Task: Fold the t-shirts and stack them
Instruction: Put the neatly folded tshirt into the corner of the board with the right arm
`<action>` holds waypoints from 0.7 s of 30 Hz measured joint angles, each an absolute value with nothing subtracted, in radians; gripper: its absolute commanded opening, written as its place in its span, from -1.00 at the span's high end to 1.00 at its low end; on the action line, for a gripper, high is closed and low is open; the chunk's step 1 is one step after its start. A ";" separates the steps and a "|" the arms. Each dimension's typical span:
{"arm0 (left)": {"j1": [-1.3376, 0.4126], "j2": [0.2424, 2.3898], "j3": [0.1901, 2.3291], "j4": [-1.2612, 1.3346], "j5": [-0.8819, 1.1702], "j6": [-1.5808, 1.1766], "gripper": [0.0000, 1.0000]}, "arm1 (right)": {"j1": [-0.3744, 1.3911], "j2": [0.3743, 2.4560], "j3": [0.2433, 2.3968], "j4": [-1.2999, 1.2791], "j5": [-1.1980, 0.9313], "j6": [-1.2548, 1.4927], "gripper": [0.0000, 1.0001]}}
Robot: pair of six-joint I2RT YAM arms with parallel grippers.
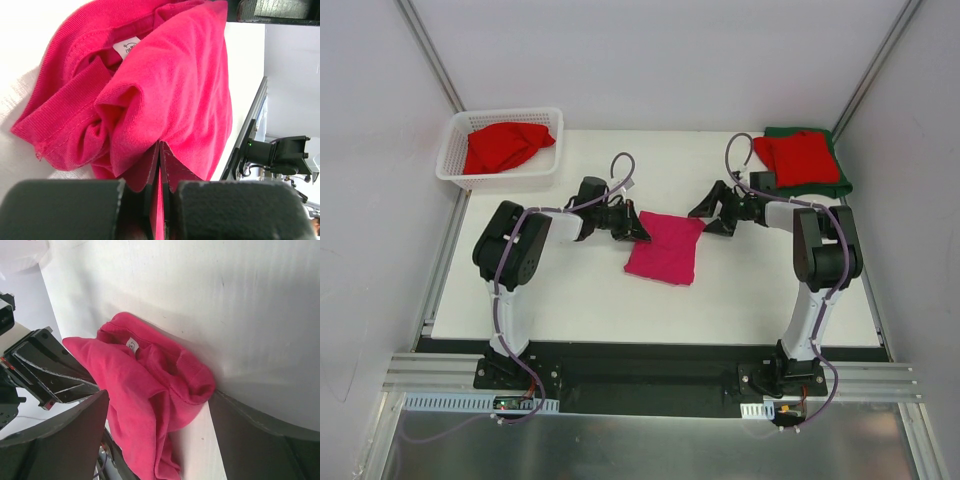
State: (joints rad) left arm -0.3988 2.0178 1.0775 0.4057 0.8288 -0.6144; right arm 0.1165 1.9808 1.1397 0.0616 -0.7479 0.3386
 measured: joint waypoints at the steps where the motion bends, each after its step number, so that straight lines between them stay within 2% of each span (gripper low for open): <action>1: -0.398 2.016 1.077 0.405 0.828 -0.614 1.00 | 0.117 1.984 1.140 0.069 -0.754 0.341 -0.68; 21: -0.391 2.010 1.078 0.378 0.828 -0.613 1.00 | 0.146 1.959 1.033 0.173 -0.856 0.354 -0.69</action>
